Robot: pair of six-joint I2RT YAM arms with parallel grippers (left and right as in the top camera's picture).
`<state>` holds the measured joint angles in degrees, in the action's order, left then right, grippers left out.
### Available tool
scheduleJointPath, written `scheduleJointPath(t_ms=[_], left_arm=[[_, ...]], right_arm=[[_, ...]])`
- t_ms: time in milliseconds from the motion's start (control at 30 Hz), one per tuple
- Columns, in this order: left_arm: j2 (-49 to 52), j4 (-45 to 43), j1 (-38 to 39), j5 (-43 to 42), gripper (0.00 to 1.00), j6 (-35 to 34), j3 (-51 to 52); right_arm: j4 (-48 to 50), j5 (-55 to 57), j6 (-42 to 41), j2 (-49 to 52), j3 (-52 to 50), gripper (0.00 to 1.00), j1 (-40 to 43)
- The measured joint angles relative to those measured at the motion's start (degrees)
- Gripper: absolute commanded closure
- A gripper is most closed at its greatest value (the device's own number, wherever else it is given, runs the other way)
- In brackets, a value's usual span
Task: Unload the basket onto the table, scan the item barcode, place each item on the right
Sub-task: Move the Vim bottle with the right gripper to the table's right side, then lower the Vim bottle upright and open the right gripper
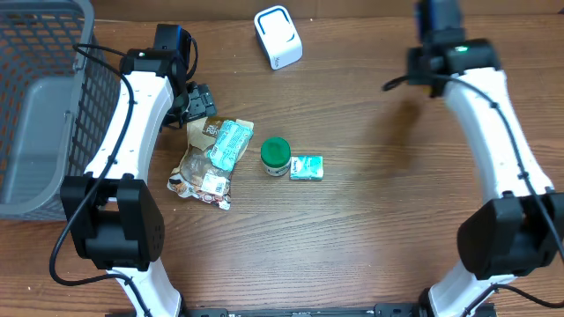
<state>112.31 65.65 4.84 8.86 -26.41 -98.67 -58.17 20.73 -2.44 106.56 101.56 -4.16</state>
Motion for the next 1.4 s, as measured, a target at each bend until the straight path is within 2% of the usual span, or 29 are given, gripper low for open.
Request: scheduleJointPath(t_ms=[133,267,500,700,767,1000,1100,1400], left_arm=[[0.0,0.0,0.0,0.0,0.0,0.0,0.0],[0.0,0.0,0.0,0.0,0.0,0.0,0.0],[0.0,0.0,0.0,0.0,0.0,0.0,0.0],[0.0,0.0,0.0,0.0,0.0,0.0,0.0],[0.0,0.0,0.0,0.0,0.0,0.0,0.0],[0.0,0.0,0.0,0.0,0.0,0.0,0.0],[0.0,0.0,0.0,0.0,0.0,0.0,0.0],[0.0,0.0,0.0,0.0,0.0,0.0,0.0]], right_arm=[[-4.1,-5.7,-3.4,0.1,-0.5,0.88,6.8],[-5.9,-12.0,-5.0,0.1,-2.4,0.89,12.6],[-4.1,-18.5,-6.9,0.1,-9.0,0.86,18.1],[-2.8,-20.0,-7.4,0.1,-11.3,0.83,18.8],[-2.7,-20.2,-7.5,0.1,-11.3,0.77,18.8],[-4.3,-20.0,-7.7,0.1,-11.3,0.75,18.8],[-4.4,-17.6,-7.7,0.1,-11.3,0.7,18.8],[-4.5,-14.7,-7.8,0.1,-11.3,0.68,18.8]])
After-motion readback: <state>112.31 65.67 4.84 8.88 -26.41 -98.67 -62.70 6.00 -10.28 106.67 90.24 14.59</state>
